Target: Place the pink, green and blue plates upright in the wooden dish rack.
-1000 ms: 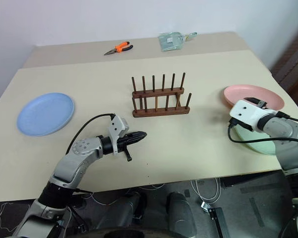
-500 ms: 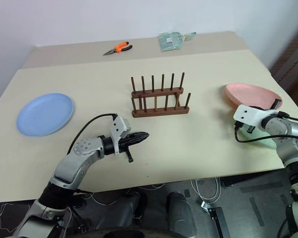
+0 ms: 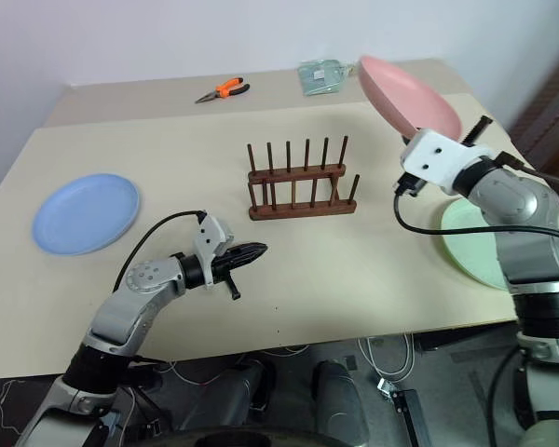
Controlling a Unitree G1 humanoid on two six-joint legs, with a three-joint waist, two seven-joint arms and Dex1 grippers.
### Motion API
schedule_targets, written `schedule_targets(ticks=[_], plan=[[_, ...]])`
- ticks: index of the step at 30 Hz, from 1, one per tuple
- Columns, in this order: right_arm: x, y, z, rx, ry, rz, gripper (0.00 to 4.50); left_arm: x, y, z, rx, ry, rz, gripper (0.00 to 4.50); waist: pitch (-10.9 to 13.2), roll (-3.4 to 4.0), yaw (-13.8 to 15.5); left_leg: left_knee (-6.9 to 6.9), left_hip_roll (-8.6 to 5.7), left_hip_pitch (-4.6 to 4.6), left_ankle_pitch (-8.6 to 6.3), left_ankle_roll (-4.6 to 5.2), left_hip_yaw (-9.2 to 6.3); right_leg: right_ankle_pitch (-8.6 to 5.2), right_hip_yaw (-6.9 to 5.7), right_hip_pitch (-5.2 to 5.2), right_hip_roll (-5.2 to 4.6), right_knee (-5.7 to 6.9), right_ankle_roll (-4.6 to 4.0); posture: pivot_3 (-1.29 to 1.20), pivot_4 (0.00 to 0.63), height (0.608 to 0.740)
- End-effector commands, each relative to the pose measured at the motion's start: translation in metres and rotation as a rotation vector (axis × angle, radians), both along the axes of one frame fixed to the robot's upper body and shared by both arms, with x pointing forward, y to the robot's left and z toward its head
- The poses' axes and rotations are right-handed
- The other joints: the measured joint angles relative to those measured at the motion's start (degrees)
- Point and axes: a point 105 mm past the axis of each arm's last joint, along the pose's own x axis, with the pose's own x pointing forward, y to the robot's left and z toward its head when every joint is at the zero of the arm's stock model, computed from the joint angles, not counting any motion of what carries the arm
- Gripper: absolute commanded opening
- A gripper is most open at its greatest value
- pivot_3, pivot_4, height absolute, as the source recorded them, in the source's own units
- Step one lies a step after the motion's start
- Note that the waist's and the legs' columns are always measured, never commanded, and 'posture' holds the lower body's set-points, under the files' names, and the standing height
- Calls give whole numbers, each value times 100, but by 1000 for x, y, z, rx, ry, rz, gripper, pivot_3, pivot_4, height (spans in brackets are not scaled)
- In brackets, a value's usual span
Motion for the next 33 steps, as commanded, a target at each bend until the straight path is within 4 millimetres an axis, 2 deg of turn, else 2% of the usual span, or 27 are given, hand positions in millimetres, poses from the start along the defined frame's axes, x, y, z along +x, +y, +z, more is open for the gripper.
schedule_targets(ticks=[1, 4, 10, 18, 23, 26, 31, 33], plan=[[-28, 33, 42, 670, 95, 302, 35, 3, 5, 16, -32, -58, 19, 0, 1, 1, -4, -3, -1, -2, 1, 1, -1, 0, 1, -3, 0, 1, 0, 0, 150, 727], [-30, 39, 23, 756, 205, 281, 35, 2, 6, 17, -41, -59, 25, 0, -1, 2, 25, -11, -1, -2, 4, 8, -5, 1, 0, -9, 1, 5, -1, 0, 150, 727], [-32, 47, 20, 911, 286, 302, 35, 0, 5, 15, -36, -55, 20, 0, -1, 3, -6, -10, -8, -3, -3, 6, 3, 0, 3, -7, -9, -2, -2, 0, 150, 727], [-29, 55, -8, 878, 380, 216, 35, 1, 4, 16, -40, -56, 15, 0, -2, 5, -11, -14, -6, -3, 3, 15, 3, 1, 2, -12, -7, 0, -1, 0, 150, 727], [-19, 54, -23, 882, 414, 131, 35, 1, 3, 16, -38, -55, 11, 0, -2, 5, -17, -14, -6, -3, 3, 15, 3, 1, 2, -12, -7, 0, -2, 0, 150, 727], [-16, 54, -22, 871, 401, 118, 1265, 0, 3, 16, -38, -55, 10, 0, -2, 5, -13, -15, -6, -3, 3, 15, 3, 1, 2, -13, -7, 0, -2, 0, 150, 727], [-15, 47, -5, 725, 255, 83, 3795, -1, 2, 13, -30, -51, 8, 0, -2, 5, -9, -14, -6, -3, 3, 15, 3, 1, 1, -12, -7, -1, -1, 0, 150, 727], [-16, 39, 5, 678, 187, 77, 3795, -1, 1, 13, -30, -50, 7, 0, -1, 5, -4, -13, -7, -3, 3, 15, 3, 1, 0, -11, -7, -2, -1, 0, 150, 727]])
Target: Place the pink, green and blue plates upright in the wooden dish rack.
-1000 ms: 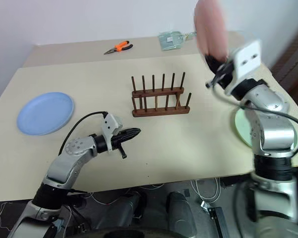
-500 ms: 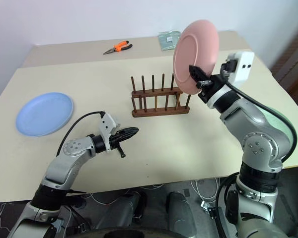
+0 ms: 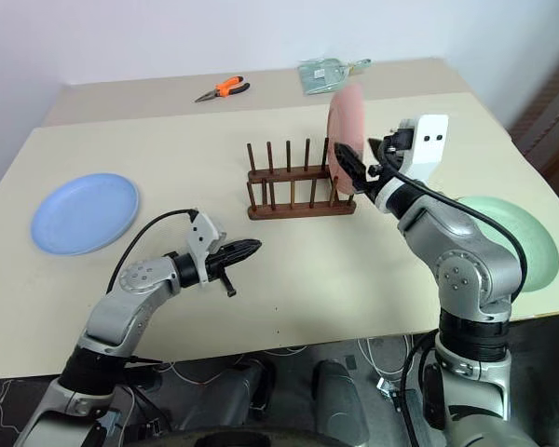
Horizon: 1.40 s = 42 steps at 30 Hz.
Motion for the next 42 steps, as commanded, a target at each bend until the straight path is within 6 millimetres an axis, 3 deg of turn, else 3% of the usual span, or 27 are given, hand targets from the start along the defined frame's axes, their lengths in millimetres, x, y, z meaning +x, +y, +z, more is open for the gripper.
schedule_targets(ticks=[1, 4, 7, 9, 10, 12, 14, 19, 23, 27, 33, 36, 37, 40, 42], plan=[[-7, -19, 43, -57, -211, -51, 3795, -2, -5, 11, -22, -44, -21, 0, 0, -1, -1, 1, 0, 0, 0, 0, 0, 0, -1, 1, 0, -1, 0, 0, 150, 727], [-11, -60, 66, 10, -290, -138, 3795, -2, -6, 11, -26, -41, -25, 0, 0, -1, 5, 1, 0, 0, 0, 0, 0, 0, -1, 2, 0, -1, 1, 0, 150, 727], [-9, -90, 62, -8, -262, -230, 3795, -1, -6, 10, -26, -39, -26, 0, 0, -2, 6, 2, 0, 0, 0, 0, -1, 0, -2, 5, 0, -3, 1, 0, 150, 727], [-5, -112, 35, -142, -159, -315, 4357, -1, -7, 10, -26, -37, -30, 0, 0, -2, 4, 1, 0, 0, 0, 1, 0, 0, -2, 4, 0, -3, 1, 0, 150, 727], [-5, -120, 23, -196, -115, -337, 4477, -1, -8, 9, -26, -36, -33, 0, -2, -6, 11, 0, 1, 0, 0, 1, -1, 0, -2, 4, 0, -3, 0, 0, 150, 727], [-12, -134, -23, -332, 41, -350, 4477, 0, -9, 8, -20, -35, -43, 0, -2, -4, 31, -1, 2, 0, 1, 1, -1, -1, -5, 5, -2, -4, 0, 0, 150, 727], [-20, -140, -51, -410, 139, -355, 4477, 0, -10, 7, -16, -33, -48, 0, -2, 1, 9, -1, 2, -1, 1, 2, -2, -1, -6, 6, -2, -3, -1, 0, 150, 727], [-28, -139, -95, -492, 330, -364, 4477, -1, -12, 4, -10, -27, -69, 0, 1, 32, -65, 5, 4, 2, 1, 2, 11, -4, 9, 1, 0, 2, -5, 0, 150, 727], [-29, -144, -113, -556, 407, -411, 4477, 0, -14, 4, -7, -29, -76, 0, 0, 31, -2, 7, 7, 1, 1, 2, 9, -9, 4, 4, 2, 0, -13, 0, 150, 727], [-29, -148, -124, -555, 461, -448, 3222, 0, -15, 4, -7, -32, -78, 0, 2, 28, 18, 8, 6, -1, 1, 1, 9, -2, 4, 4, 0, -4, 0, 0, 150, 727], [-23, -153, -115, -585, 426, -488, 38, -1, -11, 2, -2, -31, -71, 0, 1, 27, -2, 8, 5, -1, 0, 0, 9, -1, 2, 6, 0, -4, 1, 0, 150, 727], [-15, -142, -93, -646, 301, -460, 12, -1, -10, 1, 5, -32, -67, 0, 1, 27, -6, 8, 6, 0, 0, 0, 9, -1, 2, 6, 2, -2, 1, 0, 150, 727], [-10, -135, -77, -682, 214, -443, 12, -1, -9, 1, 7, -32, -65, 0, 1, 27, -8, 7, 6, 1, 1, 0, 8, -1, 2, 4, 2, -2, 2, 0, 150, 727], [1, -105, -4, -627, -95, -403, 12, 2, -3, 1, 14, -37, -43, 0, 9, 41, -36, 6, 6, 0, 1, 0, 11, 0, 5, 1, 2, -1, 3, 0, 150, 727], [-2, -84, 50, -520, -288, -340, 12, 4, 2, 1, 19, -42, -24, 0, 17, 52, -52, 9, 6, 0, 1, 0, 14, 1, 7, 0, 2, 0, 3, 0, 150, 727]])
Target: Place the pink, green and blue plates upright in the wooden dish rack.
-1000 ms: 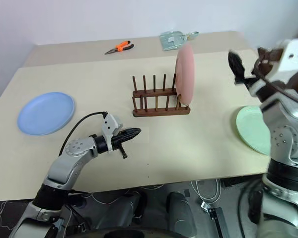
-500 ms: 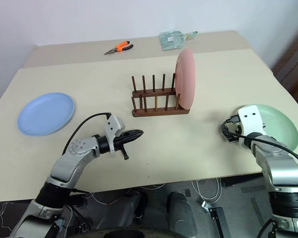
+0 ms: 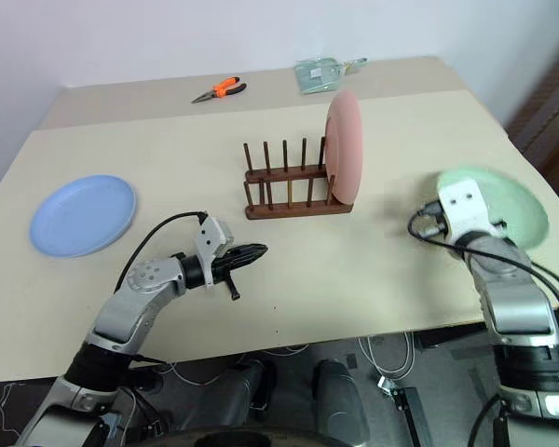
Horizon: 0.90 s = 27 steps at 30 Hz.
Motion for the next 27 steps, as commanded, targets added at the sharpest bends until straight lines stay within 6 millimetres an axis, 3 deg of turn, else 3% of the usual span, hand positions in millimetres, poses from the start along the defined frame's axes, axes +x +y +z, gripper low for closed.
schedule_targets(ticks=[1, 2, 4, 5, 9, 14, 18, 22, 27], plan=[[-12, 43, 126, 72, -445, 227, 12, 5, 10, 7, 0, -44, 36, 0, 2, 1, 1, -2, 1, 0, 0, 0, 0, 0, -1, -1, 1, 2, 0, 0, 150, 727], [-20, 55, 151, 139, -527, 309, 12, 7, 13, 7, 2, -49, 49, 0, 2, 0, 23, -6, 3, 0, 1, 0, -4, -1, -4, -2, 4, 1, -1, 0, 150, 727], [-33, 69, 180, 243, -615, 418, 12, 9, 18, 7, 4, -55, 70, 0, 4, -9, 51, -12, 4, 0, 1, -1, -14, -1, -12, -2, 5, 0, -1, 0, 150, 727], [-38, 74, 190, 308, -637, 470, 12, 10, 20, 7, 4, -58, 81, 0, 1, -20, 70, -14, 3, -1, 0, -1, -18, -1, -15, -1, 4, -1, -2, 0, 150, 727], [-73, 131, 207, 683, -567, 928, 12, 17, 34, 7, 4, -71, 145, 0, 2, -41, 58, -7, -6, -6, -8, 11, -26, 1, -19, 9, -5, -16, -2, 0, 150, 727], [-78, 176, 192, 1034, -381, 1109, 12, 25, 64, 8, 13, -80, 238, 0, 4, -37, 14, -13, -3, -6, -6, 10, -19, 0, -9, -10, -3, 4, -5, 0, 150, 727], [-48, 198, 155, 1233, -199, 971, 12, 26, 87, 13, 20, -96, 286, 0, 1, -37, 15, -17, -2, -6, -4, 6, -19, 1, -9, -13, -1, 5, -6, 0, 150, 727], [-27, 205, 124, 1321, -84, 864, 12, 20, 90, 16, 3, -73, 276, 0, 1, -36, 34, -14, -6, -5, -3, 6, -14, 3, -6, -14, -2, 4, -6, 0, 150, 727], [-10, 207, 107, 1355, -37, 771, 12, 14, 86, 16, 9, -74, 261, 0, 3, -34, 21, -16, -6, -5, -4, 6, -14, 4, -6, -17, 0, 5, -6, 0, 150, 727]])
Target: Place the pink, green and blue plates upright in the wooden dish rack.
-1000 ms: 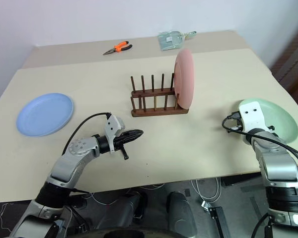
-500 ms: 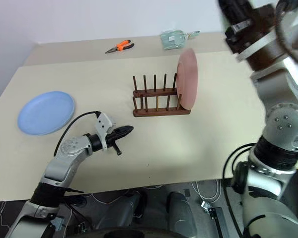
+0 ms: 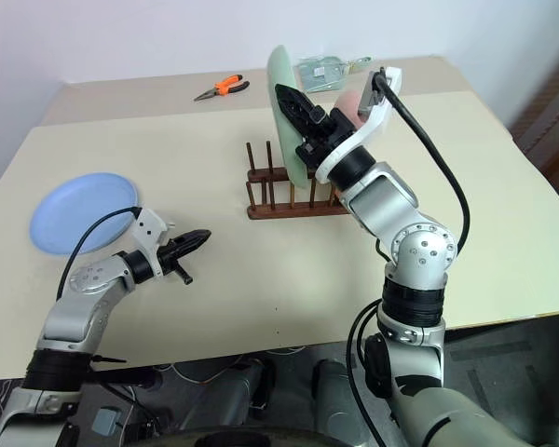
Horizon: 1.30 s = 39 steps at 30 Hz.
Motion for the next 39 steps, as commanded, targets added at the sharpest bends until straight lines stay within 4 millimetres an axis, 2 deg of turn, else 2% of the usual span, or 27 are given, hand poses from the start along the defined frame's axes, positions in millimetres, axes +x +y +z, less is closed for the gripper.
schedule_targets(ticks=[1, 7, 10, 12, 14, 15, 17, 20, 23, 26, 28, 29, 30, 32, 33, 36, 39], plan=[[5, 0, 3, 15, 2, -31, 12, -2, -4, 14, -8, -51, -17, 0, 0, 0, -7, -1, 1, 0, 0, -1, 0, 0, 0, -1, 1, 1, 0, 0, 150, 727], [17, -5, -3, 26, 51, -80, 12, -4, -11, 13, -9, -48, -29, 0, 0, 1, -39, -6, 2, 0, 2, -3, 0, 0, 1, -4, 3, 3, -1, 0, 150, 727], [23, -7, -5, 11, 62, -101, 920, -3, -15, 13, -7, -49, -39, 0, 0, 1, -37, -5, 2, 0, 2, -3, 0, 0, 1, -5, 3, 3, -1, 0, 150, 727], [25, -8, -1, -37, 26, -125, 1985, -3, -16, 14, -7, -50, -41, 0, 0, 1, -38, -5, 2, 0, 2, -3, 0, 0, 1, -5, 3, 3, -1, 0, 150, 727], [24, -7, 6, -147, -59, -161, 2892, -2, -16, 14, -5, -52, -41, 0, 1, 2, -37, -5, 2, 0, 2, -3, 1, 0, 1, -8, 3, 3, -1, 0, 150, 727], [23, -5, 9, -213, -109, -174, 3492, -2, -15, 13, -15, -42, -41, 0, 1, 2, -36, -5, 1, 0, 2, -3, 1, 0, 1, -11, 3, 2, -1, 0, 150, 727], [20, -3, 15, -333, -207, -198, 3492, -3, -15, 13, -29, -31, -41, 0, 1, 2, -35, -4, 1, 0, 3, -3, 2, 0, 1, -15, 2, 2, -1, 0, 150, 727], [20, -6, 24, -517, -365, -281, 3557, 0, -10, 18, -61, -39, -10, 1373, 1, 1, -33, -4, 2, 0, 2, -3, 2, 0, 0, -15, 2, 2, -1, 0, 150, 727], [14, -5, 36, -726, -594, -342, 3557, 16, 17, 34, -108, -108, 170, 2858, 2, -1, -24, -1, 1, -1, 2, -3, 2, 0, -1, -15, 1, 0, 0, 0, 150, 727], [-1, 5, 41, -860, -799, -295, 4471, 35, 69, 55, -170, -196, 506, 4442, 3, -5, -2, 1, 2, -1, 3, -5, 1, 0, -4, -3, 2, 2, 1, 0, 150, 727], [-7, 11, 38, -939, -889, -266, 4492, 39, 99, 68, -200, -249, 695, 4451, 4, -8, -21, 2, 3, -1, 3, -6, 1, 1, -5, -2, 3, 2, 1, 0, 150, 727], [-10, 19, 30, -998, -942, -226, 4492, 36, 130, 73, -187, -264, 883, 4451, 5, -9, -26, 1, 3, -1, 4, -7, 1, 1, -4, -1, 2, 1, 2, 0, 150, 727], [-13, 24, 24, -1036, -977, -197, 4492, 32, 151, 75, -176, -268, 1010, 4451, 5, -15, -33, 1, 3, -1, 4, -7, 2, 1, -3, 0, 2, 0, 3, 0, 150, 727], [-20, 37, 7, -1084, -1031, -114, 4492, 11, 199, 76, -167, -250, 1300, 4451, 5, -19, -52, 1, 3, -1, 4, -7, 2, 1, -4, -1, 3, 0, 3, 0, 150, 727], [-21, 41, 2, -1087, -1039, -88, 4492, 0, 214, 75, -175, -237, 1393, 4451, 4, -23, -65, 1, 3, -1, 4, -8, 2, 1, -3, -1, 4, 0, 3, 0, 150, 727], [-22, 50, -11, -1088, -1044, -37, 4492, -24, 235, 65, -232, -155, 1532, 4451, 9, -33, -41, 3, 2, -1, 4, -9, 1, 2, -4, 0, 5, 1, 4, 0, 150, 727], [-22, 57, -15, -1073, -1050, -4, 4492, -38, 236, 51, -374, -49, 1564, 4451, 6, -48, 18, 13, 2, 0, -2, -20, 0, 4, -6, -3, 6, 1, 7, 0, 150, 727]])
